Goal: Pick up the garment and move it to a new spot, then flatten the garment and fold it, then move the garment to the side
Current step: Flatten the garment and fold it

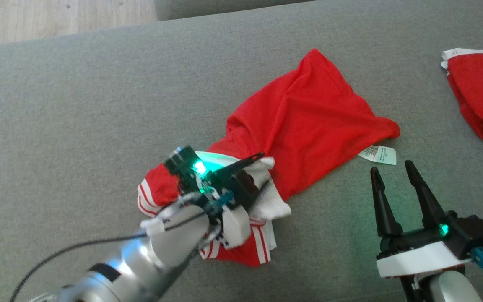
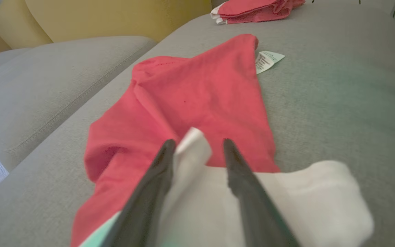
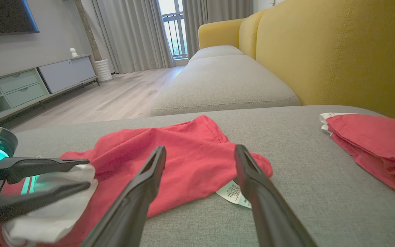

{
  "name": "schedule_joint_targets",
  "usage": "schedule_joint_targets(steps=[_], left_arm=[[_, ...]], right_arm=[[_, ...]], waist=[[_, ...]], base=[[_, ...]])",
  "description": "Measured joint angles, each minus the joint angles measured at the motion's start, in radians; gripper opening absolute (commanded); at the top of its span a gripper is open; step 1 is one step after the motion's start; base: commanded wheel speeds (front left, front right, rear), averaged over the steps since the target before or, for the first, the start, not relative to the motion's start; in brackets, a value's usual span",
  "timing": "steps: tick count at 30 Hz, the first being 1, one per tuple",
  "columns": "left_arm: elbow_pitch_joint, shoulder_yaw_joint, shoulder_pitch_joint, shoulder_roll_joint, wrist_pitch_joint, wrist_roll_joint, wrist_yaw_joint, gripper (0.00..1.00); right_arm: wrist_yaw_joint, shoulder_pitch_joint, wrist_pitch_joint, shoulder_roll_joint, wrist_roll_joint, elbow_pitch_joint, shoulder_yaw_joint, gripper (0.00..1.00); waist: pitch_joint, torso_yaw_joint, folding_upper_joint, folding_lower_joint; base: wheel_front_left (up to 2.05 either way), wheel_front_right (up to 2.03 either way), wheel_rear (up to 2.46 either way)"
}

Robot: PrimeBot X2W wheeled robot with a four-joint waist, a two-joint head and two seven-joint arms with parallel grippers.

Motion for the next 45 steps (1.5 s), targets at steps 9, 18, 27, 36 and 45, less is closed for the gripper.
schedule_joint_targets(steps=[9,18,27,36,45], left_arm=[[-0.150,-0.051,0.022,0.038,0.064,0.040,0.028,1.00],[-0.212,-0.057,-0.021,0.106,0.111,0.075,0.081,1.00],[-0.230,-0.057,-0.065,0.127,0.142,0.090,0.097,1.00],[-0.212,-0.058,-0.064,0.126,0.149,0.067,0.087,0.00],[-0.279,-0.053,-0.054,0.143,0.106,0.053,0.125,0.00]], right_arm=[[0.000,0.001,0.000,0.000,0.000,0.001,0.004,1.00],[0.000,0.000,0.000,0.000,0.008,0.007,0.019,1.00],[0.000,-0.002,0.000,0.002,0.008,0.013,0.019,1.00],[0.000,-0.002,0.000,0.002,0.008,0.013,0.017,1.00],[0.000,-0.001,0.000,0.002,0.007,0.019,0.008,1.00]], waist=[[-0.006,0.004,0.0000,0.0000],[0.006,-0.021,0.0000,0.0000],[0.023,-0.030,0.0000,0.0001],[0.026,-0.030,0.0000,0.0001],[0.006,-0.007,0.0000,0.0001]], base=[[0.00,0.00,0.00],[0.00,0.00,0.00],[0.00,0.00,0.00],[0.00,0.00,0.00],[0.00,0.00,0.00]])
